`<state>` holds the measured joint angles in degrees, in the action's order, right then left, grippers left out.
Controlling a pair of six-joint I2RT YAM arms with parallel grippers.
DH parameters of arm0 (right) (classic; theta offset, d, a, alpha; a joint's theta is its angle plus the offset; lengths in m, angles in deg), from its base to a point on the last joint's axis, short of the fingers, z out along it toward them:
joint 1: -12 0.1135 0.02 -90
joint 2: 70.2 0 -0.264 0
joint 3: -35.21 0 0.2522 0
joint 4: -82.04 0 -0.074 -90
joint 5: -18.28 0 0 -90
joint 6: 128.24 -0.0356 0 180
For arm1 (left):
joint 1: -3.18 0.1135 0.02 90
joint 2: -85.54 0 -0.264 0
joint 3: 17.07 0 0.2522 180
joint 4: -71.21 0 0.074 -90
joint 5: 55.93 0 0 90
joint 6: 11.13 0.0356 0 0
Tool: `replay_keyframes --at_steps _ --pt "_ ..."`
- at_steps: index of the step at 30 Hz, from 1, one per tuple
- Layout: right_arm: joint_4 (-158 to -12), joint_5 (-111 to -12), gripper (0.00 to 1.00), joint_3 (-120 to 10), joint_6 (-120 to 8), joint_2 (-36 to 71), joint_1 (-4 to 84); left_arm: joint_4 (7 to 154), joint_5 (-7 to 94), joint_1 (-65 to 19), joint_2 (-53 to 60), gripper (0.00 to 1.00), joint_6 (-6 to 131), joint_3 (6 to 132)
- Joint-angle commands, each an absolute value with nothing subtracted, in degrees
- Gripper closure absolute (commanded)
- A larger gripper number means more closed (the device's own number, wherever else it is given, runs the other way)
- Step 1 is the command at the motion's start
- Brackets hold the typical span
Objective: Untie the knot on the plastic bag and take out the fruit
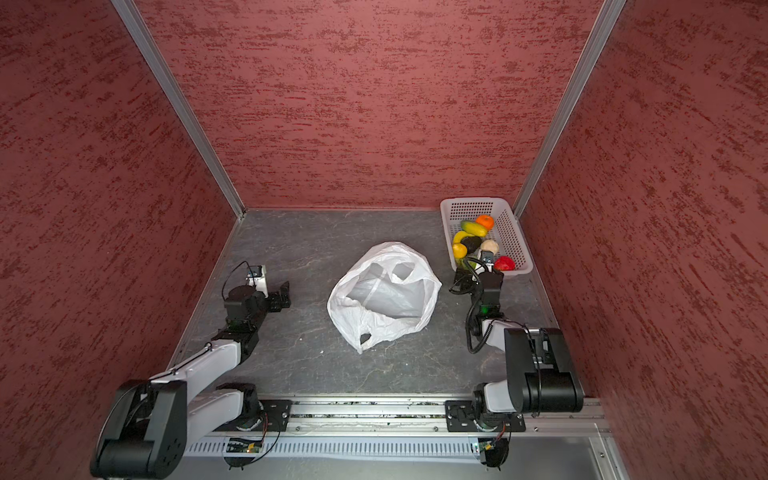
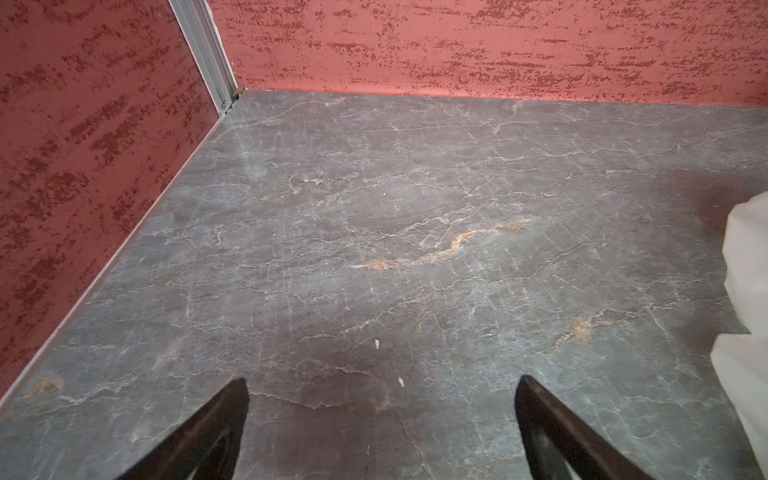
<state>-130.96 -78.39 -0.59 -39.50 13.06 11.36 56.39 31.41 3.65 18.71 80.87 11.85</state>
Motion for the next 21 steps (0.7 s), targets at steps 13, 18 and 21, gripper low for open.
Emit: replay_keyframes --at_steps 13,18,21 --pt "-152.61 -84.55 0.01 6.19 -40.68 18.72 11.20 24.21 35.34 3.03 -1.30 0.00 81.21 12.69" --pt "-152.77 -84.88 0.01 6.28 -40.86 18.76 11.19 24.56 34.66 2.54 -2.11 0.00 81.71 13.31" --pt "-152.81 -84.87 0.01 6.32 -40.87 18.67 11.16 25.42 34.26 2.47 -2.03 0.00 81.70 13.63"
